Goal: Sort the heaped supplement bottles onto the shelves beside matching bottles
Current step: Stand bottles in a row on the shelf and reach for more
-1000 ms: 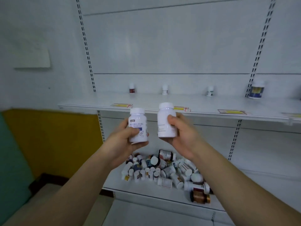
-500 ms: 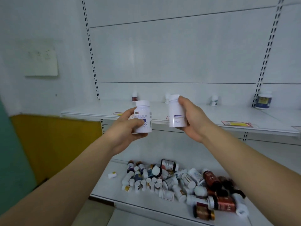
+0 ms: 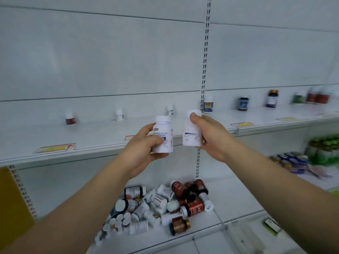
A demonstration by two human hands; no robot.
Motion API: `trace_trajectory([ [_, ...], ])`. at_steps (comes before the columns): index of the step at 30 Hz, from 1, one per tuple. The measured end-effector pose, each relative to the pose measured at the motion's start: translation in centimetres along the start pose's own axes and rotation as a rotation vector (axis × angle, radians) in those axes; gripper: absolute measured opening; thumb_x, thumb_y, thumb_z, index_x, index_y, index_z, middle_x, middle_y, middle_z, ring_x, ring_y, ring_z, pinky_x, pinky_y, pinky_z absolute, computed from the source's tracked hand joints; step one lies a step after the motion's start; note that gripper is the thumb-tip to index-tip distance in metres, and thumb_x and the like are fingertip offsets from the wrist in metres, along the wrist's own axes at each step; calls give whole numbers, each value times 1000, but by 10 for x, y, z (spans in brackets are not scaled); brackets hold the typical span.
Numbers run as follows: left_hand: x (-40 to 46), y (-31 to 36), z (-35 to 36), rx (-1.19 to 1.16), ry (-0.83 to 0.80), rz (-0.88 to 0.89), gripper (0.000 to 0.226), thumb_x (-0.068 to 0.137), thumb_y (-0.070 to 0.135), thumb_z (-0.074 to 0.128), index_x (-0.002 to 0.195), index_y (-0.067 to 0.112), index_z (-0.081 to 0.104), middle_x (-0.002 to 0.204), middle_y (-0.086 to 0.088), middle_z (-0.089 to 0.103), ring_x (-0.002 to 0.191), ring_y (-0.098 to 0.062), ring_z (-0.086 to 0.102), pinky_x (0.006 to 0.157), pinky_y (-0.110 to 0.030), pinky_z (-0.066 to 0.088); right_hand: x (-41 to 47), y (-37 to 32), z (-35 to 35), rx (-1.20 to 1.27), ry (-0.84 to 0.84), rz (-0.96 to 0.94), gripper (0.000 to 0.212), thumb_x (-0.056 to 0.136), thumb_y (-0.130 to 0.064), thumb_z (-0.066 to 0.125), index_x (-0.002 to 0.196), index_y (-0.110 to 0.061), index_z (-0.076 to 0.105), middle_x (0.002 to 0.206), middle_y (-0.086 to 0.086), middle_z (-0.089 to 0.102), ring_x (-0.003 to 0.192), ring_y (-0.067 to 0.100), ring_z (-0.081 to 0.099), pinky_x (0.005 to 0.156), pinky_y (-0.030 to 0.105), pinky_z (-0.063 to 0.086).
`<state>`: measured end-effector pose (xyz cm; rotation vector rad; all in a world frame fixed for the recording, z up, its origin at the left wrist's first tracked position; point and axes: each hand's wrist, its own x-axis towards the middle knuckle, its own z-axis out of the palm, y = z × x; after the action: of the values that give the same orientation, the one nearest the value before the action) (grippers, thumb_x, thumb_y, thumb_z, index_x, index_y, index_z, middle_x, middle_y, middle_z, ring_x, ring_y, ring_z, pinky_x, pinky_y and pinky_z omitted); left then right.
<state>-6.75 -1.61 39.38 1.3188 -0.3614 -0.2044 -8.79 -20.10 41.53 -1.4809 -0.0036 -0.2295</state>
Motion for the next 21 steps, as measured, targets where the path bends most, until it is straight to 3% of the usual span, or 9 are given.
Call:
trace_trajectory([
  [2,8,-7,24,-6,-60,-20,43,89,-6,46,126,16,51,103,-9,65,87,-25,64,81,-45,56,-8,-4,-25,-10,73,-3,13,94,-35,57,98,-23,60,93,-4,71,87,16,67,85,39,52],
  [6,22,-19,80,-9,-167,-43,42,88,-7,47,122,18,52,105,-10,64,87,-24,64,78,-43,56,-24,-17,-83,16,208,8,9,93,-32,57,95,-24,60,89,-3,69,80,14,66,70,32,53],
  [10,36,-35,147,-2,-258,-41,49,87,-8,48,129,17,49,106,-10,63,88,-24,63,74,-40,57,-39,-31,-155,-3,306,8,16,92,-33,58,105,-23,60,108,4,67,92,20,64,75,36,55],
  [12,42,-43,187,0,-306,-36,51,87,-8,48,131,18,50,105,-10,64,86,-23,64,75,-40,56,-47,-38,-195,-35,352,0,14,92,-33,59,103,-24,59,109,5,65,95,21,63,83,40,55],
  [14,49,-53,232,-13,-337,-35,52,87,-8,49,132,18,49,106,-11,63,86,-23,64,77,-40,55,-54,-46,-240,-68,377,1,23,93,-33,58,114,-23,57,112,5,64,101,23,62,91,45,52],
  [21,75,-88,391,-83,-385,-86,52,88,-9,49,128,25,45,106,-9,62,91,-26,62,79,-44,55,-78,-67,-393,-139,411,54,35,93,-37,56,123,-19,54,112,7,68,104,27,64,96,49,49],
])
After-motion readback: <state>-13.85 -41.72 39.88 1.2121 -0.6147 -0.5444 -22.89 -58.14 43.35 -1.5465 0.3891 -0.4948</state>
